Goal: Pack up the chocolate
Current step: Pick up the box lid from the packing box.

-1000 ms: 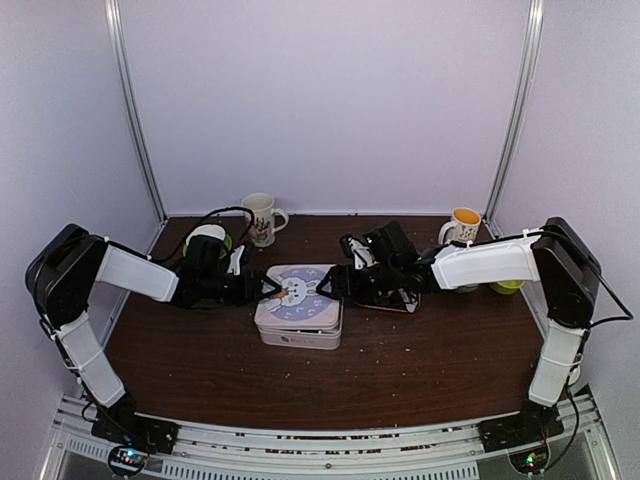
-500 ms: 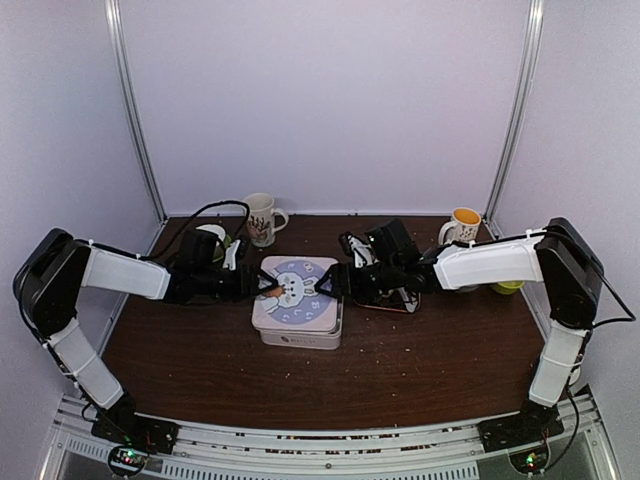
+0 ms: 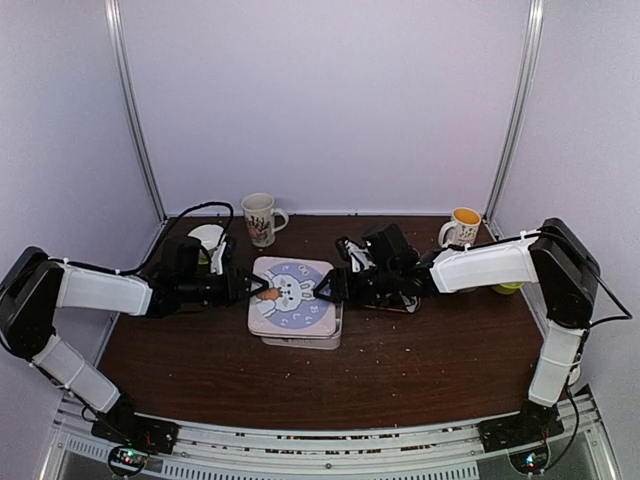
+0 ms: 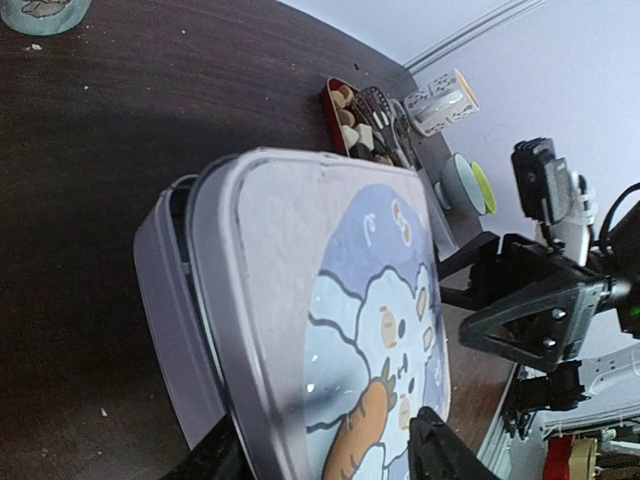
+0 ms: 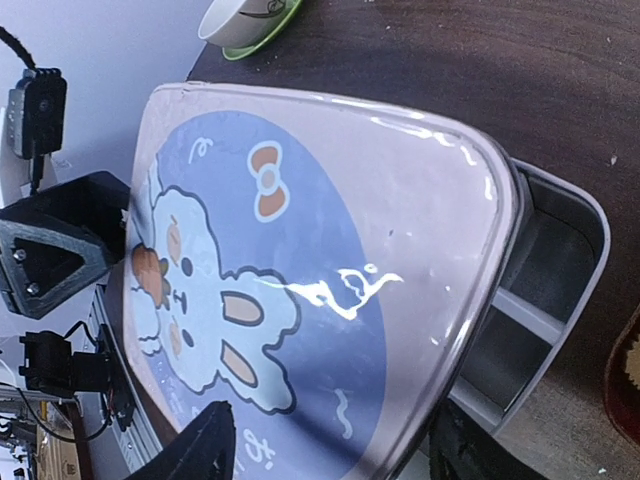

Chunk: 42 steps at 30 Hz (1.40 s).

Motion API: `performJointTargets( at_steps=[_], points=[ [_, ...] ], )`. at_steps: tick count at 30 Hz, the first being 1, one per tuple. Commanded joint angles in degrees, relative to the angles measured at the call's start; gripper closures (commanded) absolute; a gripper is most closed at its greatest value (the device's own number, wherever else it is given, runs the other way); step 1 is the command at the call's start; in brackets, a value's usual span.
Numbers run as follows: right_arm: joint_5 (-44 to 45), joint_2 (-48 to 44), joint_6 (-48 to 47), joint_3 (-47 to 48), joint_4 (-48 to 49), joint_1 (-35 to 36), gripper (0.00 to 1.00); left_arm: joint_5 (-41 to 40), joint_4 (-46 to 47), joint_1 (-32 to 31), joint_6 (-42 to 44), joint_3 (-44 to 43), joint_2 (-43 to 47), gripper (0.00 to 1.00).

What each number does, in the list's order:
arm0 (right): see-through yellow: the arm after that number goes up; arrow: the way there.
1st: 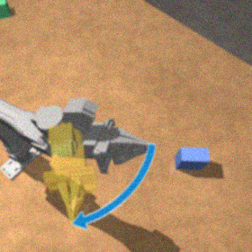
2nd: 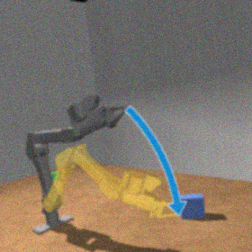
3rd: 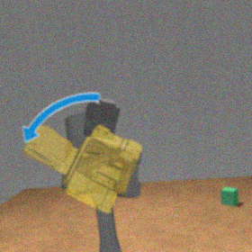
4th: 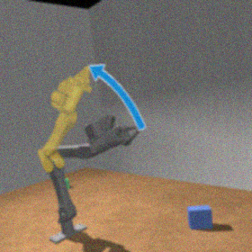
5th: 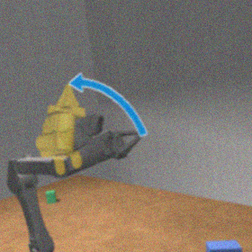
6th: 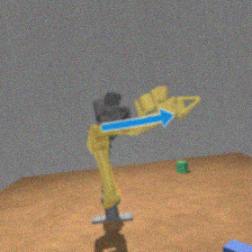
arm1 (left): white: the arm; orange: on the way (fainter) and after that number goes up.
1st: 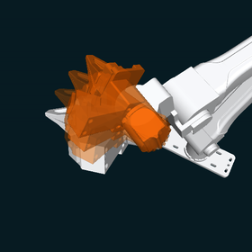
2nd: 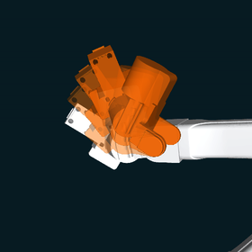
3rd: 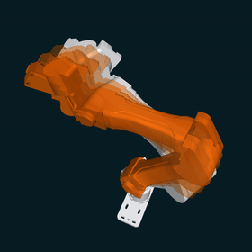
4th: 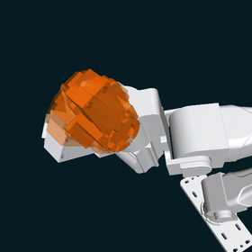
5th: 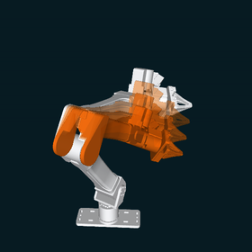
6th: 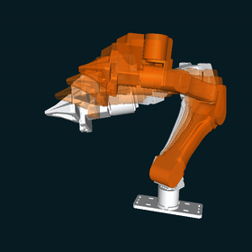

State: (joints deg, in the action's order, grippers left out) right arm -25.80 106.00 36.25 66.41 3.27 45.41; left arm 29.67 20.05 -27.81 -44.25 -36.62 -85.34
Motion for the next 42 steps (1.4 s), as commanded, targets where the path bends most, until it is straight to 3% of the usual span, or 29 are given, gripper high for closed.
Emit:
performJointTargets(
  at_steps=[1, 10, 19, 29, 34, 42],
  points=[
    [0.4, 1.8, -0.1, 1.7, 2.5, 0.8, 0.34, 5.0, 10.0, -0.7, -3.8, 1.3, 1.2, 0.48],
    [0.3, 1.7, -0.2, 1.7, 3.7, 0.7, 0.37, 10.6, 26.2, -1.0, -14.3, 4.3, 0.8, 0.56],
    [-0.4, 1.4, 0.1, 2.1, 5.0, 0.7, 0.38, 10.6, 20.7, -3.4, -12.3, 2.2, 2.6, 0.57],
    [5.7, -3.3, -4.5, 0.1, 1.7, 0.8, 0.37, 7.9, 8.2, -3.6, -7.0, 0.3, 7.6, 0.83],
    [8.1, -5.8, -6.7, -1.2, 1.0, 0.8, 0.36, 7.0, 2.5, -3.6, -4.4, -0.9, 11.1, 0.89],
    [10.7, -11.3, -8.4, -4.2, 2.6, 0.6, 0.36, 7.3, 1.0, -3.5, -5.7, -1.1, 15.5, 1.00]
  ],
)
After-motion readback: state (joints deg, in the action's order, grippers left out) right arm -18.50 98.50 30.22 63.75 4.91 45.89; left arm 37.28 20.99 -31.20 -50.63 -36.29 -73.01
